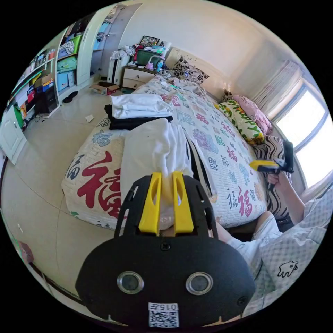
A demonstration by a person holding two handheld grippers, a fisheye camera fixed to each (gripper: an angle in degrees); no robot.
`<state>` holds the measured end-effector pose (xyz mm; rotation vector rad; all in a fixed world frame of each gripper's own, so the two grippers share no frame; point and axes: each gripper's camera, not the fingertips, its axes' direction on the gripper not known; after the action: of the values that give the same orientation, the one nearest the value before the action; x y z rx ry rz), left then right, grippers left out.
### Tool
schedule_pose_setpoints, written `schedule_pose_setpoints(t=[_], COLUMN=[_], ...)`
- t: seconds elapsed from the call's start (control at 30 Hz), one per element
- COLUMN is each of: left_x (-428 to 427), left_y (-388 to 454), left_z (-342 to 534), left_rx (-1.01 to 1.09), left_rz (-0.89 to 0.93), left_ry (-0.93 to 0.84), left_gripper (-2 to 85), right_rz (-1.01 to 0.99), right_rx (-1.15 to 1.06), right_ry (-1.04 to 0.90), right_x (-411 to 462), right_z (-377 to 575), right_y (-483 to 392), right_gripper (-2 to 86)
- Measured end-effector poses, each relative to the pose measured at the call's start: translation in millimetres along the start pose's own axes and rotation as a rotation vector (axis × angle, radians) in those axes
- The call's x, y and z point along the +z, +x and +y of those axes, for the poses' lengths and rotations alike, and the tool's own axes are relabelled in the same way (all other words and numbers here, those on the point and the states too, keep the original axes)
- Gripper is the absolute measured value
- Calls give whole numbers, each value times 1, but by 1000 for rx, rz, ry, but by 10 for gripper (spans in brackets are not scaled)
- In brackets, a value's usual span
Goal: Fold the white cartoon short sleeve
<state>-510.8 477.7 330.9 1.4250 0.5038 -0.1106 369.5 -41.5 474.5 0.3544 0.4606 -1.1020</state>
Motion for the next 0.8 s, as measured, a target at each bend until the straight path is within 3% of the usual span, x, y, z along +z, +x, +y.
schedule_pose_setpoints(t=[0.17, 0.4, 0.53, 0.63, 0.8], left_x=[-47, -114, -110, -81, 12], left_y=[33, 150, 225, 278, 345], left_z=[2, -6, -2, 7, 36], left_rx=[4, 236, 356, 435, 426], left_rz=[173, 579, 744, 794, 921], left_ry=[142, 356, 322, 244, 91], left_gripper=[-1, -5, -5, -4, -3], right_rz=[66, -104, -160, -77, 73], right_rx=[72, 126, 74, -5, -41], right_ry=[59, 292, 467, 604, 580], right_x=[-54, -116, -158, -202, -246], right_z=[97, 184, 213, 235, 267], right_y=[-25, -40, -53, -64, -59], right_gripper=[44, 72, 111, 123, 113])
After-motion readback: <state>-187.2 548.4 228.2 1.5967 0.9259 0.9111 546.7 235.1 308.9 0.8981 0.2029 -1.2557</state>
